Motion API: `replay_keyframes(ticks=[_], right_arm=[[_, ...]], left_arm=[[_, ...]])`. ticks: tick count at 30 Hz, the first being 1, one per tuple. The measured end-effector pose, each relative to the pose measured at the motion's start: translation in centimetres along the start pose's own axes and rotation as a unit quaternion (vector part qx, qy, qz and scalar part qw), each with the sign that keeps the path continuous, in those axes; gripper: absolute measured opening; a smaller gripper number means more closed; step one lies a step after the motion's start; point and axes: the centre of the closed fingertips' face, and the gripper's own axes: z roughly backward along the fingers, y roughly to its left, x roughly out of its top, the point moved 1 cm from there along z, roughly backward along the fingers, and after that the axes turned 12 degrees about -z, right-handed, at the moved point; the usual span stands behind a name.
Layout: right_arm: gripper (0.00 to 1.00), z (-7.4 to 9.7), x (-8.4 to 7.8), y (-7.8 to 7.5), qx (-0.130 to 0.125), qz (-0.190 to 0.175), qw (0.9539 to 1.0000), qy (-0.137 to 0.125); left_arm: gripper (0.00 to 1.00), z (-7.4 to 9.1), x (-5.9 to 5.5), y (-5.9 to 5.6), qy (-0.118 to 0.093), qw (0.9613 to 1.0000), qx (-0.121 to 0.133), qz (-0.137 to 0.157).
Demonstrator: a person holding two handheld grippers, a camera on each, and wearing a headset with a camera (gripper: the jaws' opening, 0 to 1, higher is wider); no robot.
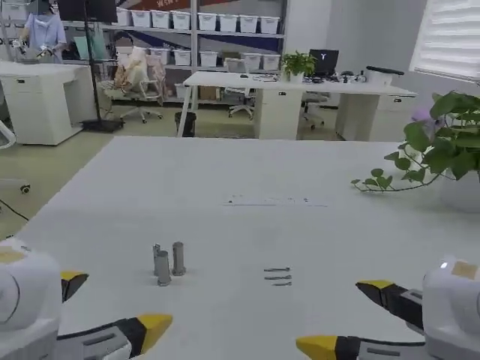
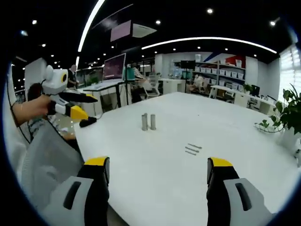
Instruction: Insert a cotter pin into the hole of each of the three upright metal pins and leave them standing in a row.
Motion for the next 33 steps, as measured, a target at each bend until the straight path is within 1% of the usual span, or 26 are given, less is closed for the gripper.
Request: replay_keyframes(ticks=[5, 12, 22, 26, 29, 33], right_arm=[[0.86, 0.1, 0.0, 0.0, -0.002, 0.0, 1.0, 0.0], [0.84, 0.3, 0.2, -0.3, -0.008, 0.002, 0.9999, -0.007], [0.84, 0.3, 0.4, -0.4, -0.008, 0.006, 0.9999, -0.01], [0.85, 0.3, 0.5, -0.4, -0.005, 0.007, 0.9999, -0.011], [0.87, 0.2, 0.5, -0.3, -0.001, 0.01, 0.9999, -0.009], [0.88, 0.2, 0.4, -0.2, 0.002, 0.013, 0.9999, -0.006]], left_arm=[[0.75, -0.1, 0.2, -0.1, -0.004, 1.0, -0.004, -0.002], [0.75, -0.3, 0.2, 0.0, -0.001, 1.0, -0.005, -0.003], [0.75, -0.6, 0.1, 0.0, 0.0, 0.9999, -0.008, -0.006], [0.76, -0.7, 0.2, -0.4, -0.003, 0.9998, -0.017, -0.012], [0.77, -0.9, 0.6, -0.9, -0.01, 0.9994, -0.028, -0.016], [0.78, -1.4, 0.9, -1.4, -0.012, 0.9989, -0.038, -0.026]])
